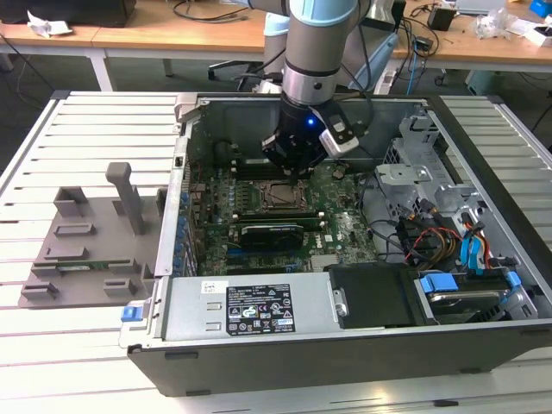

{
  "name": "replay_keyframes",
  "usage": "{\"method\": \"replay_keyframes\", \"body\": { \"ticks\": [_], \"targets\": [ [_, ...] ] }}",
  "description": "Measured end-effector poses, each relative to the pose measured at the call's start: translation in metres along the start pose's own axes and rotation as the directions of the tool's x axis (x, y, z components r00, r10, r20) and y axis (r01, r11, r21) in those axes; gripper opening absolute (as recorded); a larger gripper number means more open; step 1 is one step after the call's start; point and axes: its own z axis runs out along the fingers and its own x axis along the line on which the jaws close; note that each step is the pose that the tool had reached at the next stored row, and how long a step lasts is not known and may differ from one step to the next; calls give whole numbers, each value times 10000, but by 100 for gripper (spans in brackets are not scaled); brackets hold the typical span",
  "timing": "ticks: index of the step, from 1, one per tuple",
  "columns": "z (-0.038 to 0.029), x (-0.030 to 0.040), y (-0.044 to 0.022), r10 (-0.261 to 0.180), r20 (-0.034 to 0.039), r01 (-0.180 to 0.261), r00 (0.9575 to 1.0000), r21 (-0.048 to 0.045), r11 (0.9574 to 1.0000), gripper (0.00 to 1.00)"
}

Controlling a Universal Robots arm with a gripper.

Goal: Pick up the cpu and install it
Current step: 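Install the first cpu locking lever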

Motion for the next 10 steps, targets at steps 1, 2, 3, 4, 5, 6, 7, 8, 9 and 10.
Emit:
{"method": "replay_keyframes", "body": {
  "ticks": [1, 2, 3, 4, 5, 6, 7, 8, 9, 10],
  "targets": [
    [0, 1, -7, 0, 0, 0, 10000, 5, 10000, 11],
    [0, 1, -11, 0, -1, 0, 10000, 8, 10000, 11],
    [-5, 2, -13, 2, -2, -2, 10000, 12, 10000, 11],
    [-11, 2, -13, 3, -2, -3, 10000, 11, 10000, 11],
    [-22, 2, -14, 2, -1, -2, 10000, 15, 10000, 11],
    [-36, 2, -14, 0, -2, 0, 10000, 25, 10000, 11],
    [-50, 2, -14, -1, -3, 1, 10000, 33, 10000, 11],
    [-68, 3, -15, -1, -4, 1, 10000, 43, 10000, 11],
    [-82, 3, -15, 1, -5, -1, 10000, 51, 10000, 11],
    [-99, 4, -15, 2, -6, -2, 10000, 61, 10000, 11]
  ]
}}
